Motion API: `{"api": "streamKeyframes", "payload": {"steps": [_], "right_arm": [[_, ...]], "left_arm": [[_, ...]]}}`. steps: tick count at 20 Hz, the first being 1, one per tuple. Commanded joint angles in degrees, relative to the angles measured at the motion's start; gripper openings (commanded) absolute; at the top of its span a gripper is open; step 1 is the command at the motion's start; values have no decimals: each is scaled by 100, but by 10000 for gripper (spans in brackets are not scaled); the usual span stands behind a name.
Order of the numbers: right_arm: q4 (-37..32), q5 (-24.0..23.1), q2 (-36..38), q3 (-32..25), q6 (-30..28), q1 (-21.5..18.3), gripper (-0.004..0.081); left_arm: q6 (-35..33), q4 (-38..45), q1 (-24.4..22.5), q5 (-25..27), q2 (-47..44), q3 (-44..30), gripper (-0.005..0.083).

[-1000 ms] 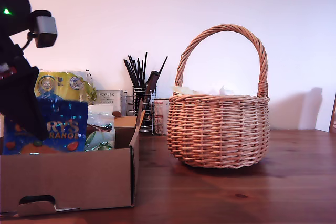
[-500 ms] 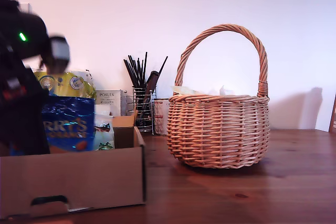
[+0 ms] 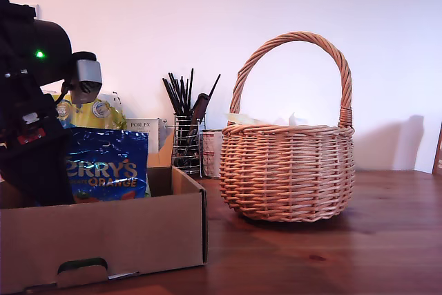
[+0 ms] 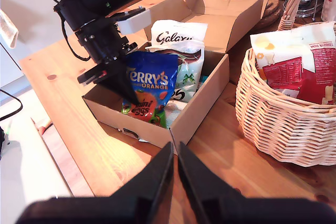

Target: Move the bags of Easter eggs from the cardboard box on the left into the woven basket on the right side.

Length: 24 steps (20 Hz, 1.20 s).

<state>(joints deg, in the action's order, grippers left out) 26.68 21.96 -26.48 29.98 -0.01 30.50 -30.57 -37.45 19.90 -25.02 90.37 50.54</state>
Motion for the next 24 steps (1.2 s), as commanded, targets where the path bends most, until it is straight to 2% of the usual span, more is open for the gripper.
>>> {"api": "streamKeyframes", "payload": {"steps": [1,7,11,14,17,20,21,24], "right_arm": [[-17,-2,13,-98,20,24,-12],[-24,-4,13,-98,20,24,-12],[-26,-7,13,-98,20,24,-12],[-28,-28,13,-96,20,24,-12],[-20,-28,13,-70,20,24,-13],[42,-149,15,11,0,20,-12],[74,-205,15,28,-2,20,-12],[249,-313,15,44,-2,20,-12]], "left_arm": [[-50,-160,24,-7,-4,59,-20],[-55,-922,26,-26,-39,765,-20],[-114,-925,26,-61,-341,1060,-20],[-109,-887,26,-367,-717,1163,-20],[-42,-811,125,-970,-907,1163,-20],[317,-306,435,-1259,-907,1163,-20],[334,-20,568,-1266,-907,1163,-20],[951,970,911,-1097,-905,1163,-20]]}}
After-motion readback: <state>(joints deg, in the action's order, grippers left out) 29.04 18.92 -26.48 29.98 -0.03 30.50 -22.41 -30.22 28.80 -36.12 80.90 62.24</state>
